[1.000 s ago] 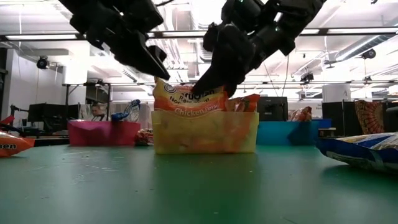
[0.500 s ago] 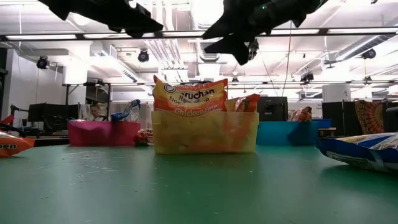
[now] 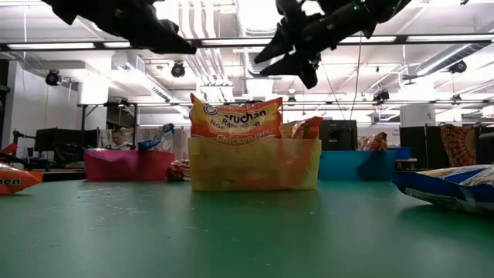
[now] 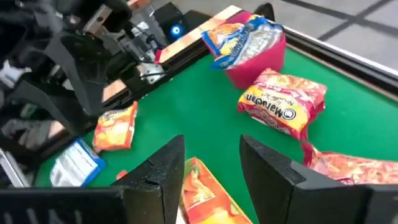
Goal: Sort Maruchan noodles
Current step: Put the red noodle pack into the blue bin
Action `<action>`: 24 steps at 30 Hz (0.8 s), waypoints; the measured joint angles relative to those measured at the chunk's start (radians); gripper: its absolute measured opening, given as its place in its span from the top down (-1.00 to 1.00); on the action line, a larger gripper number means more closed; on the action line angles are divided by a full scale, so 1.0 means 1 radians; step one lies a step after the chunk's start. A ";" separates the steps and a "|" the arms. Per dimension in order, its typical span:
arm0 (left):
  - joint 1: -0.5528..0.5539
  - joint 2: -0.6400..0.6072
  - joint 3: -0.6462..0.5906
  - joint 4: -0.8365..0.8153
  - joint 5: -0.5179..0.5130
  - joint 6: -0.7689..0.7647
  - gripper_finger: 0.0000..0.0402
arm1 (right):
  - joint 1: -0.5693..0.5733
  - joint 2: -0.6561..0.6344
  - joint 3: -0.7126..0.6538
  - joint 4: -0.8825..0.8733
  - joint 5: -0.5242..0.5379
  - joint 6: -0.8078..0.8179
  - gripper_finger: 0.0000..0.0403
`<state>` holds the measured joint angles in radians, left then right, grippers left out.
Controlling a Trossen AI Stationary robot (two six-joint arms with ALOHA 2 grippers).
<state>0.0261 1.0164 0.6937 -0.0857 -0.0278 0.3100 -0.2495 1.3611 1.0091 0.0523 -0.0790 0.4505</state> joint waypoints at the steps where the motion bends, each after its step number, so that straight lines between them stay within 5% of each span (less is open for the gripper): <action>1: 0.000 0.000 0.000 -0.004 -0.020 -0.006 0.45 | -0.010 0.005 0.009 -0.022 -0.001 0.005 0.30; 15: 0.000 -0.008 0.000 -0.030 -0.070 -0.016 0.45 | -0.118 0.340 0.464 -0.658 0.038 -0.106 0.30; 24: 0.000 -0.019 0.000 -0.075 -0.153 -0.018 0.45 | -0.157 0.569 0.636 -0.801 0.054 -0.136 0.08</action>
<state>0.0265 0.9977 0.6937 -0.1602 -0.1811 0.2917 -0.4061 1.9304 1.6454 -0.7483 -0.0254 0.3141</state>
